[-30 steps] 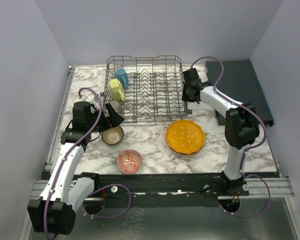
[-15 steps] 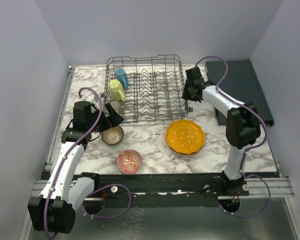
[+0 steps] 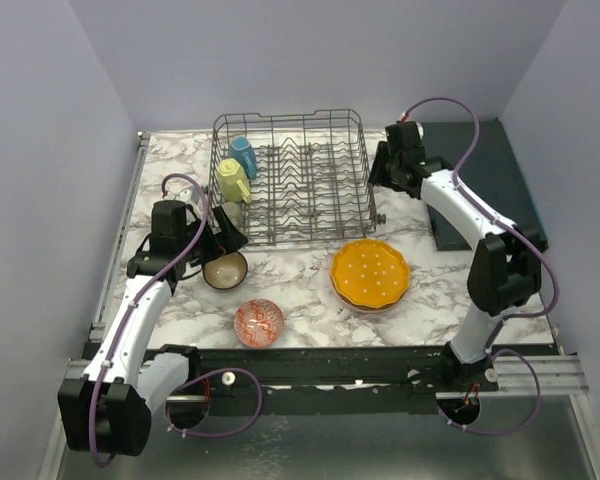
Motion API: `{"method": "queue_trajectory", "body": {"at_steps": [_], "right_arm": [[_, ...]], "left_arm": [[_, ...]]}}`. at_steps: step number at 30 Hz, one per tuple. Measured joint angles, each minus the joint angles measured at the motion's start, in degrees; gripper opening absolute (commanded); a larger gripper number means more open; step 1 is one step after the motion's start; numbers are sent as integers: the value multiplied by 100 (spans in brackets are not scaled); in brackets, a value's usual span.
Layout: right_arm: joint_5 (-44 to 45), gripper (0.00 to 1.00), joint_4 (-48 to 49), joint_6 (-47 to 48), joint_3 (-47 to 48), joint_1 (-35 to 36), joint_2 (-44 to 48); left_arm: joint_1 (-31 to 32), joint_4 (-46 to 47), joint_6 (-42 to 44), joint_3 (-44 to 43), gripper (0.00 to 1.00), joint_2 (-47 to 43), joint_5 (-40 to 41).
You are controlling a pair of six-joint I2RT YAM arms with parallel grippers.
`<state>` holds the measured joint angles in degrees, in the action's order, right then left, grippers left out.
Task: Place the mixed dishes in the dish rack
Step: Move the dish rack to the center of the board, then pick up the bowl from the center of the board.
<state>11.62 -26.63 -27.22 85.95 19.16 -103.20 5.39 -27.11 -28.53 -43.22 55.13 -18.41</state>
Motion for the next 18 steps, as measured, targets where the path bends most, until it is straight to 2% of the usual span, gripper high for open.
{"method": "queue_trajectory", "body": {"at_steps": [7,18], "right_arm": [[-275,53,-2,79,-146,-11,837],[-822,53,-42,129,-621,-11,1965]], "left_arm": [[0,-52,-59,0,99,28,127],[0,-1180,-645,-706,99,203,1331]]}}
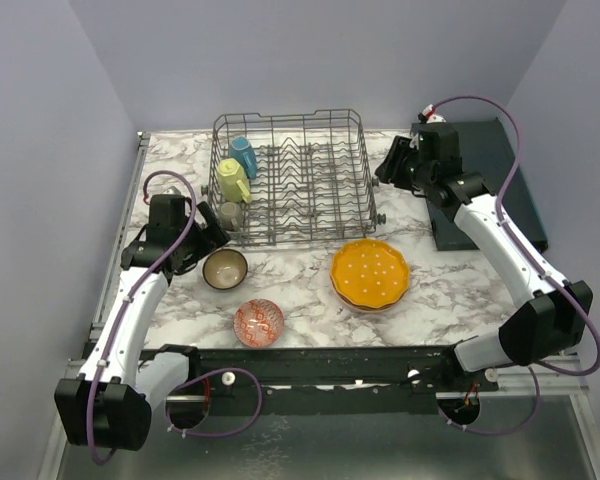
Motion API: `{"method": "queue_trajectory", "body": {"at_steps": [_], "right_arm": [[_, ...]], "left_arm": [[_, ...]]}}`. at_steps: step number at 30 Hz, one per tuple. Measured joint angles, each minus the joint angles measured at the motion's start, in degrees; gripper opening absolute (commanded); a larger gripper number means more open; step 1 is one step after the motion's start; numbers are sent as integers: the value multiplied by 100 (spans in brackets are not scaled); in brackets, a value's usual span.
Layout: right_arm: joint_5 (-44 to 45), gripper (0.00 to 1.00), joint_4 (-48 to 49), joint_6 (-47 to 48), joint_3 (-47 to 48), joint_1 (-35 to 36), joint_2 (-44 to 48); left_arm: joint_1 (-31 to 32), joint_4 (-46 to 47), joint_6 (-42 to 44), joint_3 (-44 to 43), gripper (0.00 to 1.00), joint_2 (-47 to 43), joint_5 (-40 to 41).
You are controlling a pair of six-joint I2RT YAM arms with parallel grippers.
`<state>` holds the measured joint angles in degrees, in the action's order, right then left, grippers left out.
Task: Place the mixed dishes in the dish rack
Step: Pick up the bowl from the center of the board.
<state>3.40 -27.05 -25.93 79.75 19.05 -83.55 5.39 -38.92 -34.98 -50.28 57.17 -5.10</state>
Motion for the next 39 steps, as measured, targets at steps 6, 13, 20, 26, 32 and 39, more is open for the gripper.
{"method": "queue_trajectory", "body": {"at_steps": [6,13,20,26,32,39], "right_arm": [[-313,53,0,-2,-382,0,332],[-503,53,-4,48,-520,0,603],[-699,53,15,52,-796,0,981],[-909,53,22,48,-973,0,1019],[-975,53,44,48,-975,0,1027],[-1045,53,63,48,-1043,0,1036]], "left_arm": [[0,-623,-678,-59,99,2,710],[0,-911,-1453,212,99,20,1005],[0,-1032,-1759,442,96,190,1056],[0,-1027,-1926,544,88,422,1051],[0,-887,-1989,815,72,695,960],[0,-686,-1987,896,60,848,852]]}}
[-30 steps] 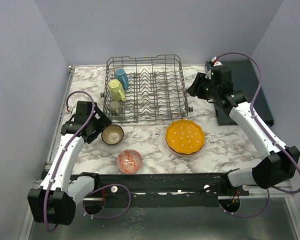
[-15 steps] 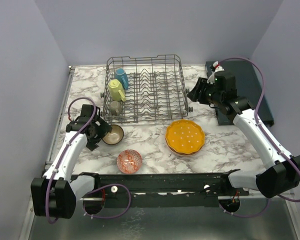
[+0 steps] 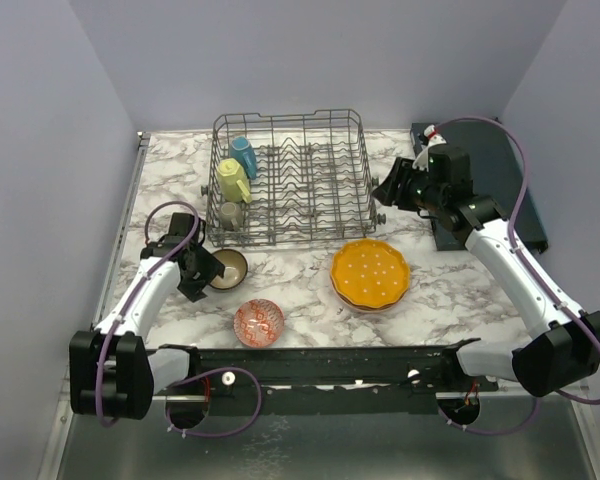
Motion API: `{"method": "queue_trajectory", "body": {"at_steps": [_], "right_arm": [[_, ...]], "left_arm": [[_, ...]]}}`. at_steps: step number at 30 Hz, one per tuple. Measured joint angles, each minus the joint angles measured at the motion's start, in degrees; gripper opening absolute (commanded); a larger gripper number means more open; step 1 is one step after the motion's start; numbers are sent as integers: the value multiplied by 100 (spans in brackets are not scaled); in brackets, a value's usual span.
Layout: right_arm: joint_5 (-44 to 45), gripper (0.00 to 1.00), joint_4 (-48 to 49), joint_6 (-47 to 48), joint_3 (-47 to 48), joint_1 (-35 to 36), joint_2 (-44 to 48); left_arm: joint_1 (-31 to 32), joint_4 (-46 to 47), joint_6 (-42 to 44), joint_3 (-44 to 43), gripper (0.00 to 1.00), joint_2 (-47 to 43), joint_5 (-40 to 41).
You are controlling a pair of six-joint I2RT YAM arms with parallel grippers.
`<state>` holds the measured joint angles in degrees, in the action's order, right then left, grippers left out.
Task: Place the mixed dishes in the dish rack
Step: Pick up the bowl from the center of the board.
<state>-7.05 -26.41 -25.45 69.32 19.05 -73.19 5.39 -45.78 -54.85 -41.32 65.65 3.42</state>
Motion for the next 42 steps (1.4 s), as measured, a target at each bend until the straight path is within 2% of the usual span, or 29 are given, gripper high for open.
{"method": "queue_trajectory", "body": {"at_steps": [3,5,10,14,19,27,33,40,42], "right_arm": [[-7,53,7,-2,-85,0,4],[-15,53,4,-4,-138,-2,4],[-39,53,9,-35,-155,0,4],[-74,53,17,-66,-157,0,4],[-160,53,22,-103,-157,0,4],[-212,53,17,-103,-157,-2,2],[-490,59,66,-42,-212,-2,7],[-1390,63,118,-72,-293,-2,52],[-1733,67,162,-120,-308,-2,87]], "left_arm": [[2,92,4,4,51,181,-46],[7,168,4,31,41,269,-76],[35,275,63,118,27,372,-168],[35,326,120,122,10,369,-197],[35,411,190,116,0,367,-299],[37,107,483,-160,0,221,-470],[37,-55,776,-439,0,-240,-737],[37,-120,1191,-817,0,-584,-1429],[37,-129,1290,-918,0,-584,-1650]]}}
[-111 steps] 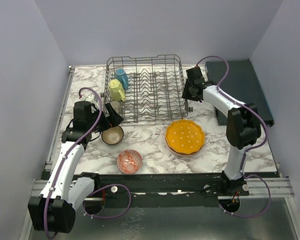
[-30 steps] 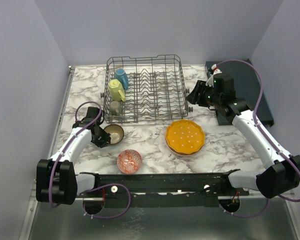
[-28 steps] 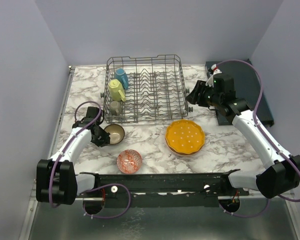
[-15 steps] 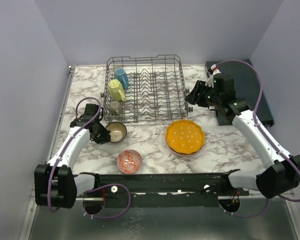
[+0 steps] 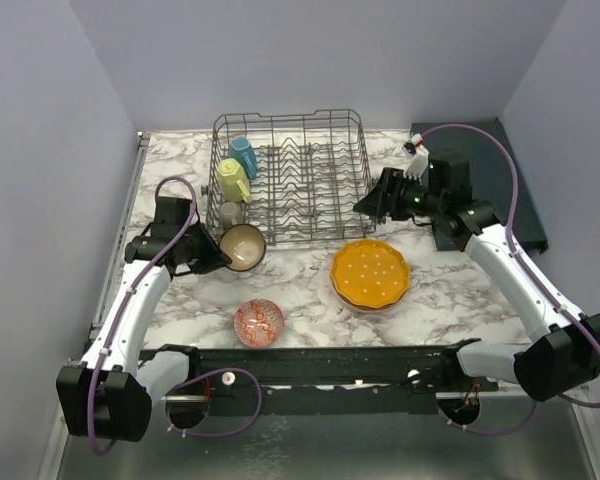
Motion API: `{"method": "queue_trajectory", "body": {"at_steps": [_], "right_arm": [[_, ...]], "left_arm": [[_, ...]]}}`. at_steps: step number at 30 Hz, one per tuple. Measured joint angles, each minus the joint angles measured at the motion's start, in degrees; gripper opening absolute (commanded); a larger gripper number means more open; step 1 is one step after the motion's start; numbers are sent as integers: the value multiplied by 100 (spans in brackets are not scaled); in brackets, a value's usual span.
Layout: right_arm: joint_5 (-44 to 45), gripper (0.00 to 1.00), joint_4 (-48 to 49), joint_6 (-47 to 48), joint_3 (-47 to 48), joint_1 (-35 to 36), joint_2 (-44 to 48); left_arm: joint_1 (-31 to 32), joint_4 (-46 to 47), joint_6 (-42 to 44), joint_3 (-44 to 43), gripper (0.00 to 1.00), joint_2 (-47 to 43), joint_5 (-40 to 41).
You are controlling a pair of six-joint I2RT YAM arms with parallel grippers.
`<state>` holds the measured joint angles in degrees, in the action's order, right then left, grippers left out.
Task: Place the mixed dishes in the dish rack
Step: Pick up the bowl from the center of the board.
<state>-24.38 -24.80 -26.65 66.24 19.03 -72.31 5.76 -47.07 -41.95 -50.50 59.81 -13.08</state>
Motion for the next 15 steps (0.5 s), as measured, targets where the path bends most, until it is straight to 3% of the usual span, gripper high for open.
{"method": "queue_trajectory", "body": {"at_steps": [9,15], "right_arm": [[-1364,78,754,-619,-695,92,273],[-1729,88,1320,-1250,-977,492,289]], "left_arm": [[0,195,361,-339,0,9,-1093],[0,546,393,-341,0,28,-1847]]}}
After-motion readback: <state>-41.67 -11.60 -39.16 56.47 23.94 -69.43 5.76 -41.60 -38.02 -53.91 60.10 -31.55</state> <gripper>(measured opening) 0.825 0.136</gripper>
